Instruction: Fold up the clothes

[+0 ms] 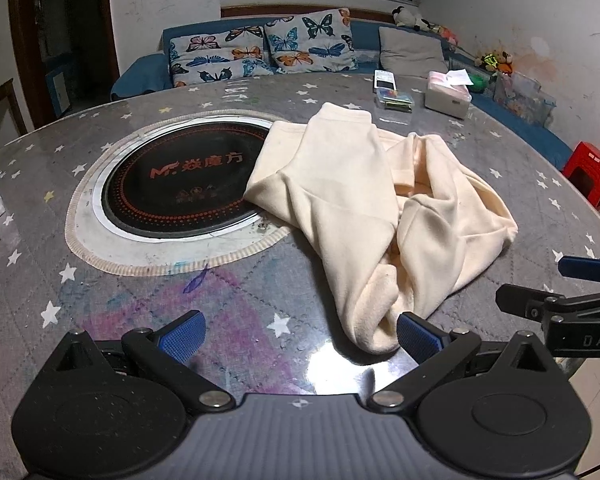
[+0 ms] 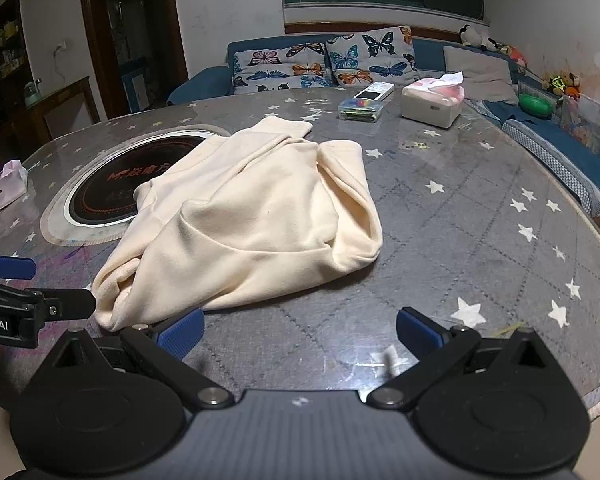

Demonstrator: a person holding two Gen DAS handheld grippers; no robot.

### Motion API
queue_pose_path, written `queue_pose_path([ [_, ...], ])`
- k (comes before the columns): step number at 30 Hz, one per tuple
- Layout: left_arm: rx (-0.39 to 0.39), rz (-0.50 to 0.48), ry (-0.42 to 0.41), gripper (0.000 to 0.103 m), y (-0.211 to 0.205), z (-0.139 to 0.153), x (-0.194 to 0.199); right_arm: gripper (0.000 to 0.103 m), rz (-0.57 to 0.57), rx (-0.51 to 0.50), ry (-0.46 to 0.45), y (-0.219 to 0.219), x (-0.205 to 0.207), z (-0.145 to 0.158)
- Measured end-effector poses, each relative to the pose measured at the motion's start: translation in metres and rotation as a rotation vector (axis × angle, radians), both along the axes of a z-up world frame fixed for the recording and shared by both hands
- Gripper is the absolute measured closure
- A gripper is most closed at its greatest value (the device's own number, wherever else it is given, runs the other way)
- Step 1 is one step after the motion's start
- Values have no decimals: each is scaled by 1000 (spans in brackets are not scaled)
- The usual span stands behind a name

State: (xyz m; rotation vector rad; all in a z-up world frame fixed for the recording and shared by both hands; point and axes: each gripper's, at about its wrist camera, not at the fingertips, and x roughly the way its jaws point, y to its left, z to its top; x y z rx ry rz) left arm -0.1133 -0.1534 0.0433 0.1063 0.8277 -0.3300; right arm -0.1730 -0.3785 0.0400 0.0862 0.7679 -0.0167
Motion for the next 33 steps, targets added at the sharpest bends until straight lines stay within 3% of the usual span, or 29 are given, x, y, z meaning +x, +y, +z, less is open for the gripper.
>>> queue_pose_path([
  [33, 19, -18, -13, 0, -9, 5, 13, 0, 35, -26, -12, 4, 19, 8],
])
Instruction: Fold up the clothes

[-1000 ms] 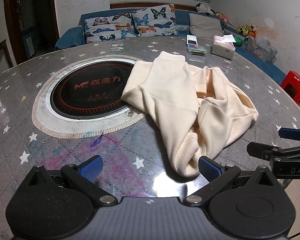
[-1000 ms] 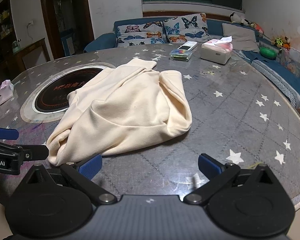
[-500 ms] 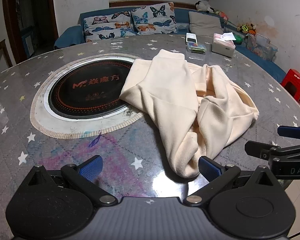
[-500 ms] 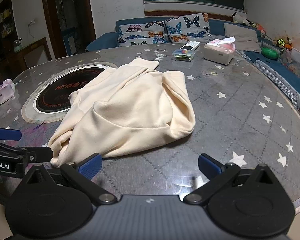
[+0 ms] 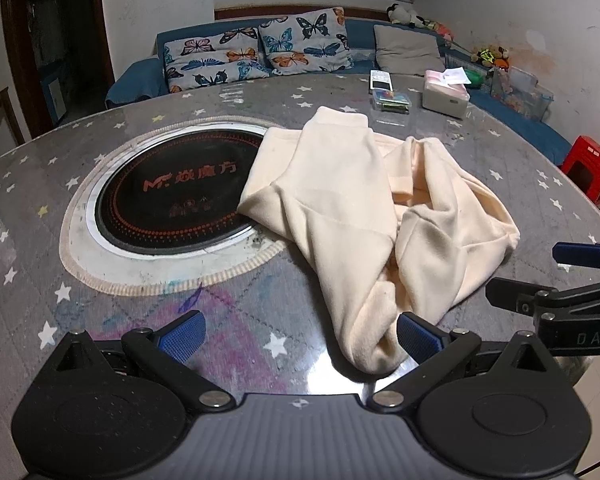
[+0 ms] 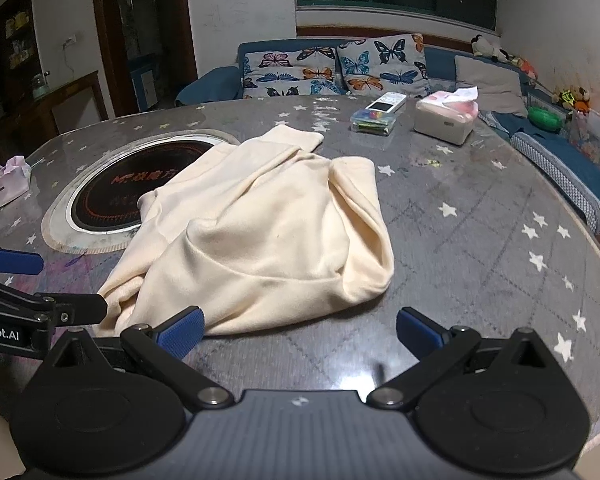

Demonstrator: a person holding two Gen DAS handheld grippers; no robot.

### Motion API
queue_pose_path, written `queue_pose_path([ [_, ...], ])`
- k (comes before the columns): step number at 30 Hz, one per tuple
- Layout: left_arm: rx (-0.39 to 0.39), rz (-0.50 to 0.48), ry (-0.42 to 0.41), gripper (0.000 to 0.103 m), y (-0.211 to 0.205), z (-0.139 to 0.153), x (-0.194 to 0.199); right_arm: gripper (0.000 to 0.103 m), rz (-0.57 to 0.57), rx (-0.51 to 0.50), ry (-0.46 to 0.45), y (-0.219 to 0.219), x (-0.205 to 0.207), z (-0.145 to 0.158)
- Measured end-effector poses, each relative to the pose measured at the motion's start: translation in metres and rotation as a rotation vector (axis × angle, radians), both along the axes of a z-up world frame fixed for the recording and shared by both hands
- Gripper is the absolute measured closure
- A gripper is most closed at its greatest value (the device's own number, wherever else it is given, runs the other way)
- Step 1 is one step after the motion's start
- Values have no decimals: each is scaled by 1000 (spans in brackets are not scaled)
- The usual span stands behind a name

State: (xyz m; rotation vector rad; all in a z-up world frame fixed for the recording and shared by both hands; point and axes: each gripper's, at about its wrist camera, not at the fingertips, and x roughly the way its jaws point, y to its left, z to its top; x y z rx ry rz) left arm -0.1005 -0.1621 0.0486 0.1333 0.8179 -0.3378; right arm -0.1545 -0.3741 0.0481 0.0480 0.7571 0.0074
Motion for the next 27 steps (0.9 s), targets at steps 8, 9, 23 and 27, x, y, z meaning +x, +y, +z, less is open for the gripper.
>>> queue_pose_path([
  [8, -12, -3, -39, 0, -1, 14, 14, 0, 15, -26, -20, -2, 13, 9],
  [9, -12, -5, -45, 0, -2, 16, 16, 0, 17, -27, -22, -2, 15, 10],
  [23, -40, -39, -94, 1, -32, 32, 74, 10, -4, -17, -45, -25, 66, 20],
  [27, -52, -52, -86, 9, -45, 33, 101, 20, -7, 30, -36, -35, 93, 22],
])
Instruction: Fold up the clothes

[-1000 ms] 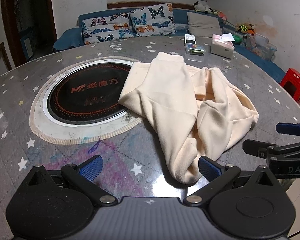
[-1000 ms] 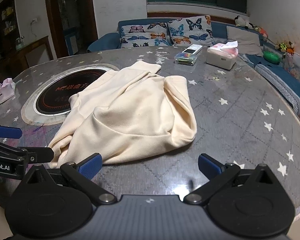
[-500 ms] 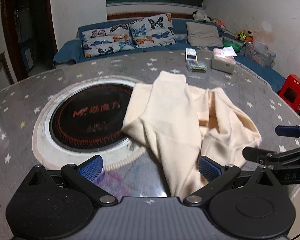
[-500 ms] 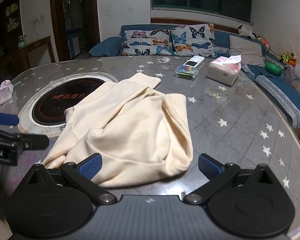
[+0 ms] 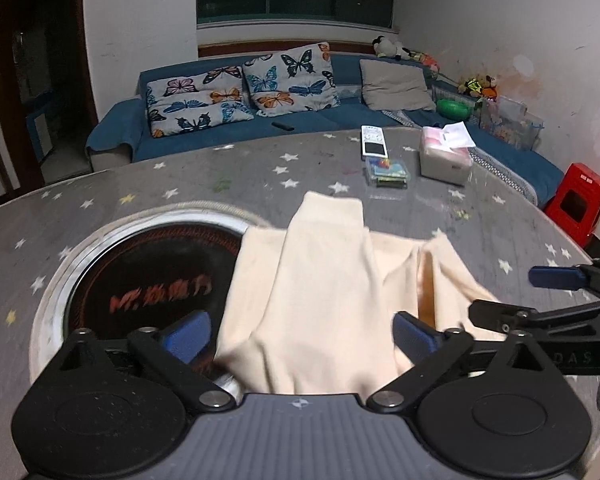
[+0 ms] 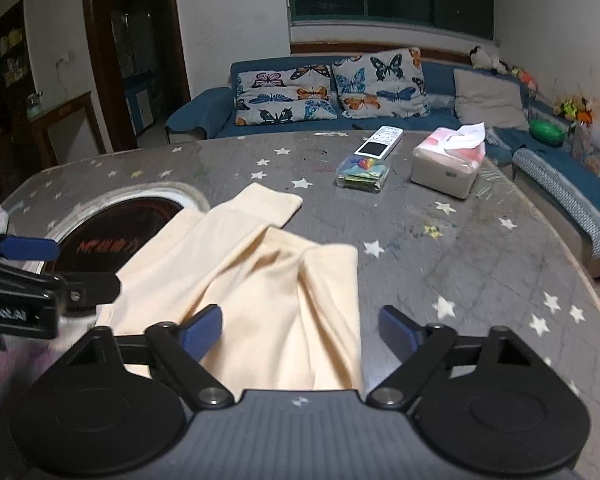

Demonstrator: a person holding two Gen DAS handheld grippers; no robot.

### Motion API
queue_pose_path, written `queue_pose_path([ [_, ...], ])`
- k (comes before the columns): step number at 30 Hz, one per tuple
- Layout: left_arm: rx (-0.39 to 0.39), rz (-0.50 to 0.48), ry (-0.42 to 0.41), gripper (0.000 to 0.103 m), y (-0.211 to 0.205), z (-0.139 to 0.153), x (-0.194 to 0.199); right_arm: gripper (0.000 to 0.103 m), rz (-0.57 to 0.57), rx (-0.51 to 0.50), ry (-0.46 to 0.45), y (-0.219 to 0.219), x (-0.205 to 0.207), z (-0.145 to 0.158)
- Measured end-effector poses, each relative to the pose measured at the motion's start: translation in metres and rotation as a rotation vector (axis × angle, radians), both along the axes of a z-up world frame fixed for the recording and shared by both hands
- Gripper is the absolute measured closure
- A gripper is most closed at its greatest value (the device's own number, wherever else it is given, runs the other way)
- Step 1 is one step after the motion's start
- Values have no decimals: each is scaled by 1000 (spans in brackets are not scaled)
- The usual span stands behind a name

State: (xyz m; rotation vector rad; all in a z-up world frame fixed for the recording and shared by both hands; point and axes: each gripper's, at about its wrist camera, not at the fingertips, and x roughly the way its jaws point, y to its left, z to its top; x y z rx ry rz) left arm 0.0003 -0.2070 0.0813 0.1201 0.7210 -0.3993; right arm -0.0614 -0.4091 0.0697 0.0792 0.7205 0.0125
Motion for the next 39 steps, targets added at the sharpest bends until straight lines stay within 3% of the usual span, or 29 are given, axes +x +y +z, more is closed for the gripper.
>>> queue_pose_path([
  [5, 13, -22, 15, 19, -23, -6, 34, 34, 10, 41, 31, -5, 31, -6],
  [7, 15, -39, 26, 20, -33, -10, 47, 39, 12, 53, 45, -6, 41, -10],
  [8, 20, -40, 34, 20, -37, -13, 54, 47, 13, 59, 52, -6, 46, -12],
  [16, 44, -73, 92, 20, -63, -31, 84, 63, 52, 99, 113, -11, 62, -29],
  [19, 70, -79, 105, 32, -69, -40, 90, 70, 48, 109, 109, -13, 64, -31],
  [21, 72, -81, 136, 62, -69, -47, 95, 72, 43, 91, 98, -12, 64, -31],
  [23, 54, -83, 143, 71, -65, -50, 96, 72, 40, 60, 81, -9, 63, -29],
  [24, 44, -83, 141, 86, -62, -49, 96, 72, 41, 47, 73, -8, 63, -27],
  [25, 33, -82, 139, 90, -59, -48, 95, 72, 46, 37, 65, -7, 62, -25],
  [28, 7, -59, 114, 99, -48, -41, 90, 72, 47, 23, 50, -4, 62, -23],
  [39, -88, 72, 11, 102, 19, -4, 70, 72, 71, 7, 86, 7, 60, -32],
])
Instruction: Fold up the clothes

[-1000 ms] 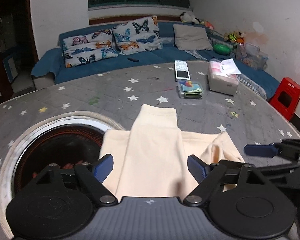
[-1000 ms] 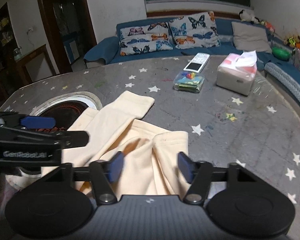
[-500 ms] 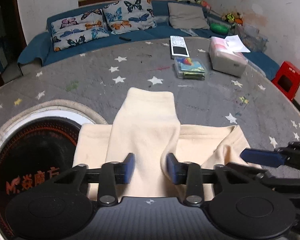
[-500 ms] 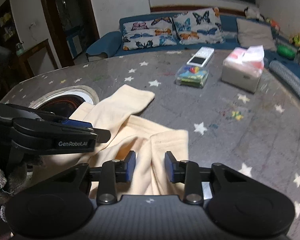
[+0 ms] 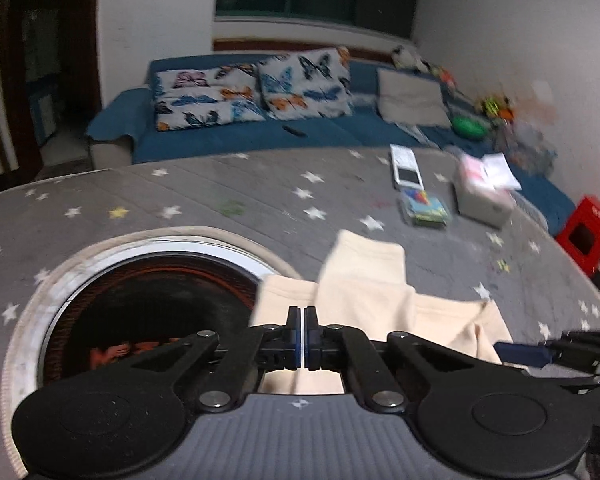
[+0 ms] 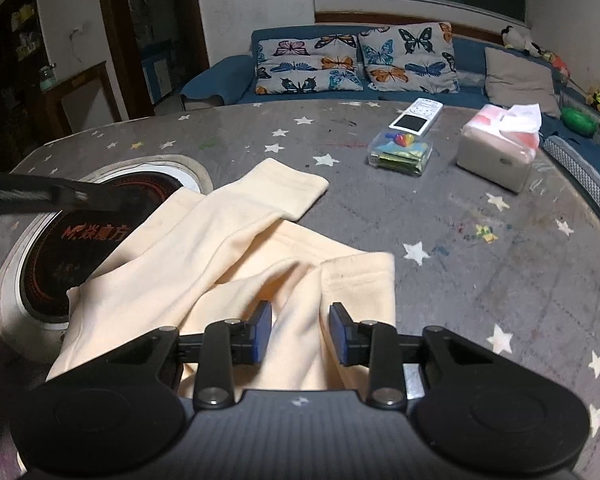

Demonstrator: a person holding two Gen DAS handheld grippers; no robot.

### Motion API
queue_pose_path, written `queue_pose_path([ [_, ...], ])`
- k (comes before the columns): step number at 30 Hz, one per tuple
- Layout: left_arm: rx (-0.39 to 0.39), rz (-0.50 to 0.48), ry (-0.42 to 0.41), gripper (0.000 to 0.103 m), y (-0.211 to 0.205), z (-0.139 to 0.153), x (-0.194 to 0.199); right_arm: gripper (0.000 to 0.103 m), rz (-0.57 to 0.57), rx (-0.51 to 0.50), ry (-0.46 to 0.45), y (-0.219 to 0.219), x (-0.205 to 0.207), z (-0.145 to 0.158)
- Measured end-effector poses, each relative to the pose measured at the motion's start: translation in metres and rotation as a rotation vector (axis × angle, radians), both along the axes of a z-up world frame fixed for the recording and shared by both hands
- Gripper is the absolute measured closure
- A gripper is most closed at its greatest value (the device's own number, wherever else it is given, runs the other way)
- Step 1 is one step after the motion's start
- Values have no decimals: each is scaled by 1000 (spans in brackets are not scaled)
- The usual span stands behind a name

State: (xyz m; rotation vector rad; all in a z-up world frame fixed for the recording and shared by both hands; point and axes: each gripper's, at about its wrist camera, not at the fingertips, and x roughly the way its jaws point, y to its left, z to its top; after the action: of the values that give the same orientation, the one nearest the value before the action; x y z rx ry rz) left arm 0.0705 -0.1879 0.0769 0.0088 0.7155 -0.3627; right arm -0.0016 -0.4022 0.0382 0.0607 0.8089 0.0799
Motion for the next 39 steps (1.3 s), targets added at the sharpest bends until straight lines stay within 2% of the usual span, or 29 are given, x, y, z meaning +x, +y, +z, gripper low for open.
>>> queue_pose_path([
  [4, -25, -20, -2, 102, 10, 8, -4, 73, -21, 3, -4, -2, 0, -1],
  [8, -29, -78, 34, 96, -8, 5, -6, 74, -25, 12, -6, -2, 1, 0],
  [10, -9, -96, 40, 81, -22, 1, -4, 74, -21, 11, -2, -1, 4, -1],
  [11, 3, -102, 41, 61, -29, -2, -3, 75, -20, 8, 0, 0, 5, -2],
  [12, 15, -106, 43, 51, -35, -5, -2, 77, -21, 6, 0, 0, 6, -3],
  [13, 26, -111, 45, 51, -42, -7, -1, 77, -22, 4, -4, 0, 6, -3],
  [19, 91, -181, 61, 55, -75, -24, 5, 83, -21, 9, -10, -5, 4, -3],
  [22, 109, -196, 80, 67, -82, -34, 8, 83, -14, 11, -12, -8, 1, -3],
  [24, 125, -200, 84, 80, -85, -38, 9, 83, -10, 8, -14, -9, 0, -3],
  [27, 137, -200, 88, 89, -86, -43, 10, 83, -5, 4, -15, -10, 0, -3],
  [30, 143, -195, 80, 93, -86, -44, 10, 83, -2, 2, -17, -10, 0, -3],
  [39, 141, -191, 60, 96, -85, -42, 8, 83, 1, -1, -17, -10, 1, -3],
])
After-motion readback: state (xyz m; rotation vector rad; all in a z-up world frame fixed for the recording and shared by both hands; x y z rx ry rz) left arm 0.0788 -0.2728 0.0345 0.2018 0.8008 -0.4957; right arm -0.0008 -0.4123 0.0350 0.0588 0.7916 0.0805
